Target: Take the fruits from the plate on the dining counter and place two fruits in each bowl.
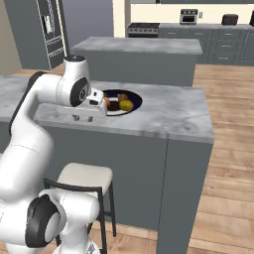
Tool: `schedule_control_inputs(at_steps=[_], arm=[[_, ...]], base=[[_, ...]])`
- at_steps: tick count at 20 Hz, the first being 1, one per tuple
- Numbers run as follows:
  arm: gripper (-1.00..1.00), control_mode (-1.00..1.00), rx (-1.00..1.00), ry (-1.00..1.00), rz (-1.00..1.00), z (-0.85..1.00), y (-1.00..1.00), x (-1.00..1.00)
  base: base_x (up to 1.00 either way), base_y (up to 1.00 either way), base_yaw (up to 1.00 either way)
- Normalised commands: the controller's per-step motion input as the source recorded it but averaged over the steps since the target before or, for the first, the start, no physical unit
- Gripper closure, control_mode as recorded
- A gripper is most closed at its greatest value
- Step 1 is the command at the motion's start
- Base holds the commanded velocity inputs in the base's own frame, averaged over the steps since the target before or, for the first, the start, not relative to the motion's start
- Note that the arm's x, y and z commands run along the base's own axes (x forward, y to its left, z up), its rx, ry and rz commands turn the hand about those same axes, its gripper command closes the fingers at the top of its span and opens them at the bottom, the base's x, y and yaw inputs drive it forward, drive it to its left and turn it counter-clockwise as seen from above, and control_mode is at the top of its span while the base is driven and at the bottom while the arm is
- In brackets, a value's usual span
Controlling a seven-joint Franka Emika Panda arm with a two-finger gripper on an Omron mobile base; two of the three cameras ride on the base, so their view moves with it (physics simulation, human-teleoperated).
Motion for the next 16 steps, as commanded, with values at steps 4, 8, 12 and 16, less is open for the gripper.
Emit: schedule_control_inputs(at_steps=[4, 8, 12, 16], arm=[[-1.00, -1.00, 0.00, 0.00, 0.00, 0.00, 0.00, 0.41], [-1.00, -1.00, 0.02, 0.00, 0.00, -0.01, -0.14, 1.00], [-1.00, -1.00, 0.06, -0.01, 0.00, -0.01, -0.55, 1.00], [-1.00, -1.00, 0.00, -0.26, 0.00, 0.00, -0.79, 1.00]], base=[[0.00, 0.00, 0.00], [0.00, 0.00, 0.00], [0.00, 0.00, 0.00], [0.00, 0.00, 0.00]])
